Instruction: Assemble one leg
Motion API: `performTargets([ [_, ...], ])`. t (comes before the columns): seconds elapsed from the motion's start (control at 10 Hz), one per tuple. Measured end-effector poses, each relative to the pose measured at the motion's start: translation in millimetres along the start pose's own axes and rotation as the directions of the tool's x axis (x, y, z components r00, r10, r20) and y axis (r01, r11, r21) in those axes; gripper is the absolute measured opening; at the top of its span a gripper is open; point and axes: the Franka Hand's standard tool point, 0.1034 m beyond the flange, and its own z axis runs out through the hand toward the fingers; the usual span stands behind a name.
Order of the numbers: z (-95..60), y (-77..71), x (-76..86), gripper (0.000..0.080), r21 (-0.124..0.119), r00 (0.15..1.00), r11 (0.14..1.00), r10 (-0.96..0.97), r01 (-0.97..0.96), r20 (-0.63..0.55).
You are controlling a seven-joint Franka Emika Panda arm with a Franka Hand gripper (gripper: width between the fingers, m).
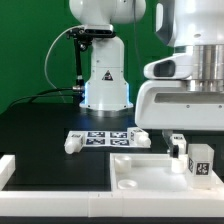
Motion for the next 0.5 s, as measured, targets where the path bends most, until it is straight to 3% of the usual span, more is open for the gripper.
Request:
performTargets([
  [0.2, 1.5, -1.6, -1.8, 0.0649, 0.003, 0.999, 0.999, -0.041, 0.041, 0.004],
  [0.4, 1.5, -1.3, -1.8, 0.0375, 0.002, 1.000, 1.000, -0.017, 0.016, 0.004],
  [0.5, 1.6, -1.1, -1.8, 0.0284, 0.004, 0.999, 0.999, 0.052, -0.052, 0.005],
])
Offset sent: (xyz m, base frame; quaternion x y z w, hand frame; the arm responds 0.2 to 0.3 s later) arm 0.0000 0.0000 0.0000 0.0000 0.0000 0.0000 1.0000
